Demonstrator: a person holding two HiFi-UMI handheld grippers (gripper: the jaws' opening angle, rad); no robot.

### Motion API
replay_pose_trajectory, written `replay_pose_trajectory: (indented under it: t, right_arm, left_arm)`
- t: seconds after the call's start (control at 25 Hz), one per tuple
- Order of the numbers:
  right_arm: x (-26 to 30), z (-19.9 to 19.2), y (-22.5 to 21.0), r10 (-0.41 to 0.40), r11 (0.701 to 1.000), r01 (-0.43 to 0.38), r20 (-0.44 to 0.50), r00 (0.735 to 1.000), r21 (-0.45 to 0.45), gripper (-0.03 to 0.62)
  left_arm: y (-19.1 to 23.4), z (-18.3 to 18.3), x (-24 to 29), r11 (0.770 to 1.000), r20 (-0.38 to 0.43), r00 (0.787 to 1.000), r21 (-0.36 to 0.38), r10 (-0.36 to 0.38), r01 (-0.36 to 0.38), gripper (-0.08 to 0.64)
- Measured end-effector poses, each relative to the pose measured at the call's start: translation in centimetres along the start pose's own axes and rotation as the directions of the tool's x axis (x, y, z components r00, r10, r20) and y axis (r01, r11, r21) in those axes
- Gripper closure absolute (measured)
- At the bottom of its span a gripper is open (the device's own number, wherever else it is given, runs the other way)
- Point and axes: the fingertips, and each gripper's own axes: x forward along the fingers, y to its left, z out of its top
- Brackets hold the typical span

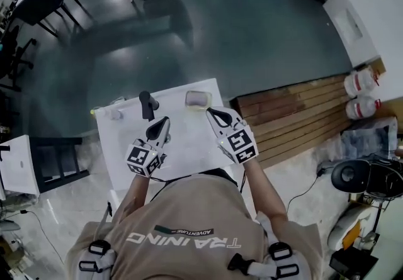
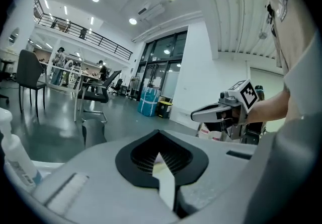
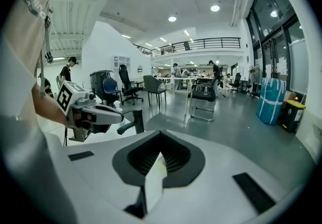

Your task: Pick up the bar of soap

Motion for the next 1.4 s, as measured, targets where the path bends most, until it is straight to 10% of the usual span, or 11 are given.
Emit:
replay_pose_trajectory:
  t: [0.44,1.4]
  right_arm:
    - [1.5,-1.5,-0.6,-0.003,0.980,-0.017,-0.098,0.995,-0.200,0.588]
    - [9.4,-7.1,-4.3,0.146,0.930,-0.240,-0.318,0.937,-0.278,0.570]
  left_arm:
    - [-0.3,-0.1,0.1,1.000,-0.006,1.000,0.014,0.006,-0.006,0.568]
    - [-0.9,0.5,1.4,0.997,-0.034,0.996,0.004,0.079,-0.079,0.568]
